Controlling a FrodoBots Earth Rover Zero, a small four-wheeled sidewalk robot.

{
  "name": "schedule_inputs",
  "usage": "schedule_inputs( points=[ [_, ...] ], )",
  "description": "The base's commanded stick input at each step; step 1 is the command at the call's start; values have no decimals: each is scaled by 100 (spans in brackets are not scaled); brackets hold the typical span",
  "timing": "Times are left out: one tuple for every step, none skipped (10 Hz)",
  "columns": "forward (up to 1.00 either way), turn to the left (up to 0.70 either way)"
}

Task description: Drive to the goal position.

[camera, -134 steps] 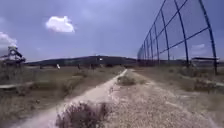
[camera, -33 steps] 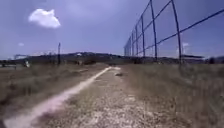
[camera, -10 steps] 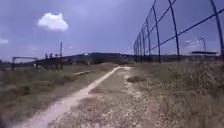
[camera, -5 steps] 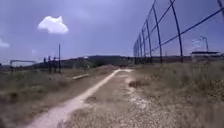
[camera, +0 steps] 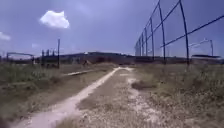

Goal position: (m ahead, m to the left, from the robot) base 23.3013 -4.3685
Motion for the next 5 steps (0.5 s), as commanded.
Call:
schedule_inputs(
  points=[
    [70, 0],
    [70, 0],
    [70, 0],
    [70, 0],
    [70, 0]
  ],
)
